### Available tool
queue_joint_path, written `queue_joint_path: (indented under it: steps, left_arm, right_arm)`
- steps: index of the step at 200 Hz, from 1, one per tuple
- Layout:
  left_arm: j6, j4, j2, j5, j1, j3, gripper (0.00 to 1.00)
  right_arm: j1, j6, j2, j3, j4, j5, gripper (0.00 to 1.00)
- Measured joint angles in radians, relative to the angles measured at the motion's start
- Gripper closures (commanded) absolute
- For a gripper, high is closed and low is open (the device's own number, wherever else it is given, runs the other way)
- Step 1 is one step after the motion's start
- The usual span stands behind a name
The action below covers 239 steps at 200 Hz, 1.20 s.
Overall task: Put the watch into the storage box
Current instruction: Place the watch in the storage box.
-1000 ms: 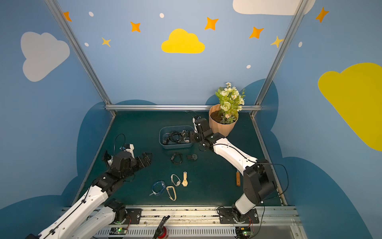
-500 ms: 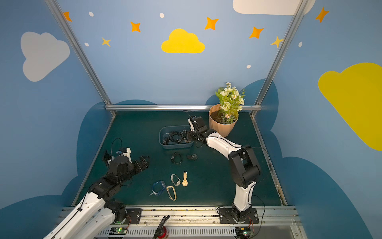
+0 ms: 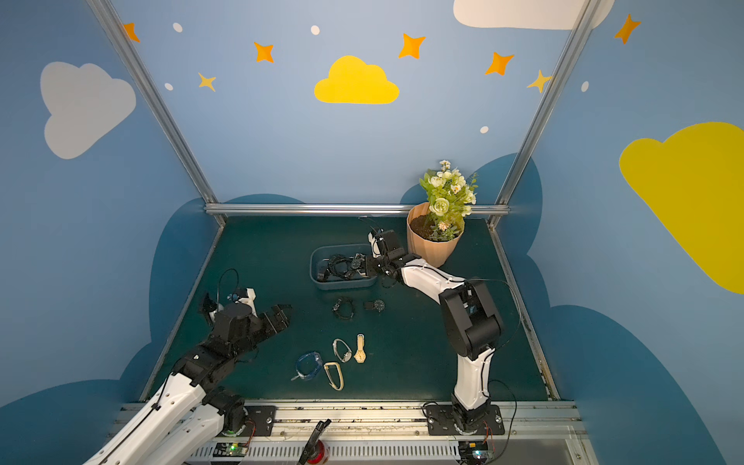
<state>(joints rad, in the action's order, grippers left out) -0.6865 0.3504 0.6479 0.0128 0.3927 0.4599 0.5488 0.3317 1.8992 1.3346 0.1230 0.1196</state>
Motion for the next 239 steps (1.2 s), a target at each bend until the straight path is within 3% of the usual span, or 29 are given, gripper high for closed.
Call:
queue_joint_path:
  steps: [16, 49, 99, 128, 157, 205, 239]
  left_arm:
    - [0.000, 0.000, 0.003, 0.000, 0.000, 0.000, 0.00]
    - [-0.003, 0.009, 0.013, 0.000, 0.000, 0.000, 0.00]
    - [-0.024, 0.067, 0.017, -0.015, -0.002, 0.000, 0.00]
    - [-0.054, 0.104, 0.000, -0.048, -0.002, -0.010, 0.01]
    - [-0.106, 0.128, -0.016, -0.111, -0.002, -0.065, 0.09]
    - [-0.161, 0.195, -0.050, -0.181, 0.013, -0.114, 0.25]
    - [-0.189, 0.216, -0.076, -0.184, 0.072, -0.126, 0.29]
  right_arm:
    - [-0.003, 0.002, 0.000, 0.000, -0.002, 0.003, 0.45]
    - [-0.011, 0.007, -0.033, -0.018, 0.003, 0.006, 0.34]
    - [-0.013, 0.019, -0.244, -0.089, -0.022, 0.003, 0.18]
    - [-0.013, 0.033, -0.352, -0.169, -0.053, 0.002, 0.16]
    - [-0.012, 0.043, -0.412, -0.242, -0.052, -0.005, 0.16]
    - [-0.010, 0.055, -0.453, -0.300, -0.044, -0.022, 0.16]
    - [-0.010, 0.065, -0.454, -0.313, -0.044, -0.028, 0.16]
